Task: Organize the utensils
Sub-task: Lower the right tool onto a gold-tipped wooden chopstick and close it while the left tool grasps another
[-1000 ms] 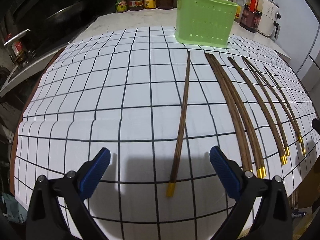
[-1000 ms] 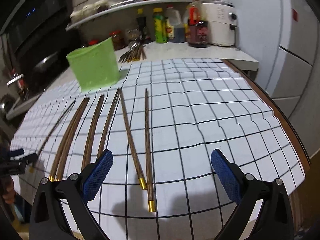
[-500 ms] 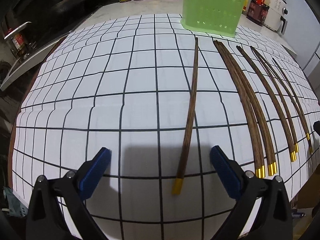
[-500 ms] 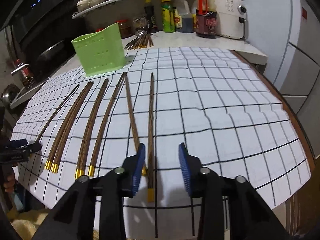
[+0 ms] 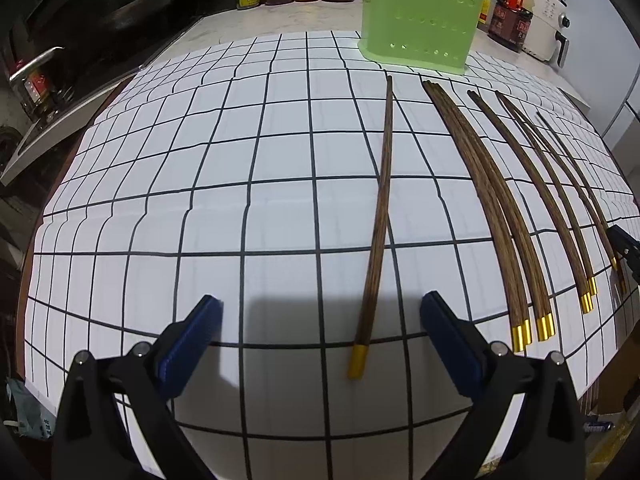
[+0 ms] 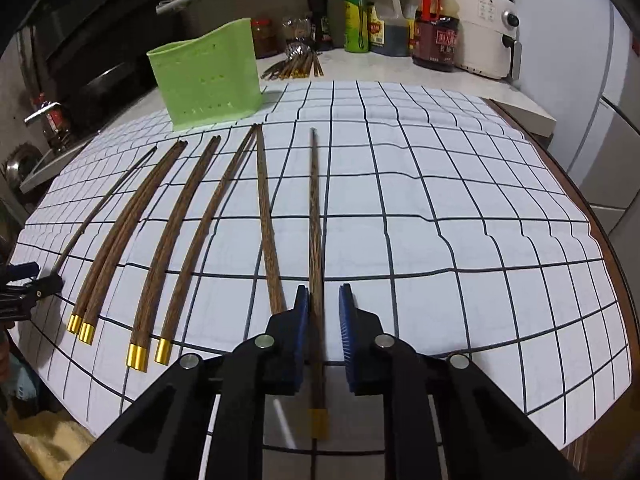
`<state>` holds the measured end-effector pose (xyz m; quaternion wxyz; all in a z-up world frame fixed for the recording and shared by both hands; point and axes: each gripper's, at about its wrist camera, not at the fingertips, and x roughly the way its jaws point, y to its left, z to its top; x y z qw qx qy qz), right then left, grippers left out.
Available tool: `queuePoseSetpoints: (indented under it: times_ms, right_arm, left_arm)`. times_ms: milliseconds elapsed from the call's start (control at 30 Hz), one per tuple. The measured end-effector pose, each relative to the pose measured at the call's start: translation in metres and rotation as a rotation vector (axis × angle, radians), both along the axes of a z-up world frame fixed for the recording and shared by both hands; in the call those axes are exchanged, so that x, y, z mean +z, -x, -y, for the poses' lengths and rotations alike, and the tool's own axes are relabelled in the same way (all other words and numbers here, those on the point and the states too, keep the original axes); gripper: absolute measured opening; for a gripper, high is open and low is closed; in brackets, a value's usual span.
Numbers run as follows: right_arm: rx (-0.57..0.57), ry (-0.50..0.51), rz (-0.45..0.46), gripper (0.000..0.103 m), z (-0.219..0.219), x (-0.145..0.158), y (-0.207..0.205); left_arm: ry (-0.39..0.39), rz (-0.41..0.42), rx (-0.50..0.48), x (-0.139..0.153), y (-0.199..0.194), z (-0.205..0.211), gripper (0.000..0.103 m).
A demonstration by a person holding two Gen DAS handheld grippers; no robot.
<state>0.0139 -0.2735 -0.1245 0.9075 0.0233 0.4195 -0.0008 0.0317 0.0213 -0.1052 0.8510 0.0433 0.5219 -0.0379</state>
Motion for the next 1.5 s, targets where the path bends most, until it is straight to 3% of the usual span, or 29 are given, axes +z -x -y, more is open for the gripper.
queuePoseSetpoints:
  times_ms: [200, 400, 733, 867, 1067, 1233, 1333, 1500]
  right_arm:
    - [0.007, 0.025, 0.008, 0.018, 0.002, -0.001, 0.027]
    - [-0.001, 0.031, 0.079, 0.018, 0.001, -0.005, 0.055]
    - [-0.012, 0.005, 0.145, 0.016, 0.004, -0.009, 0.063]
    - [0.005, 0.007, 0.151, 0.017, 0.004, -0.010, 0.065]
    - [0.028, 0.055, 0.158, 0.018, -0.002, -0.010, 0.071]
    - [0.024, 0.081, 0.174, 0.016, -0.006, -0.011, 0.076]
    - [0.026, 0.052, 0.176, 0.007, -0.006, -0.012, 0.076]
    - [-0.020, 0.026, 0.184, 0.007, -0.006, -0.006, 0.074]
  left_arm:
    - [-0.006, 0.029, -0.046, 0.001, 0.012, 0.004, 0.096]
    - [0.011, 0.080, -0.137, 0.006, 0.047, 0.011, 0.070]
    - [-0.011, 0.169, -0.124, 0.007, 0.043, 0.022, 0.022]
    - [-0.043, 0.171, -0.129, 0.007, 0.042, 0.025, 0.012]
    - [-0.094, 0.173, -0.150, 0.006, 0.045, 0.030, 0.012]
    - [-0.092, 0.188, -0.162, 0.005, 0.049, 0.028, 0.012]
    - [-0.077, 0.195, -0.177, 0.005, 0.050, 0.027, 0.007]
    - [0.015, 0.212, -0.179, 0.012, 0.050, 0.019, 0.007]
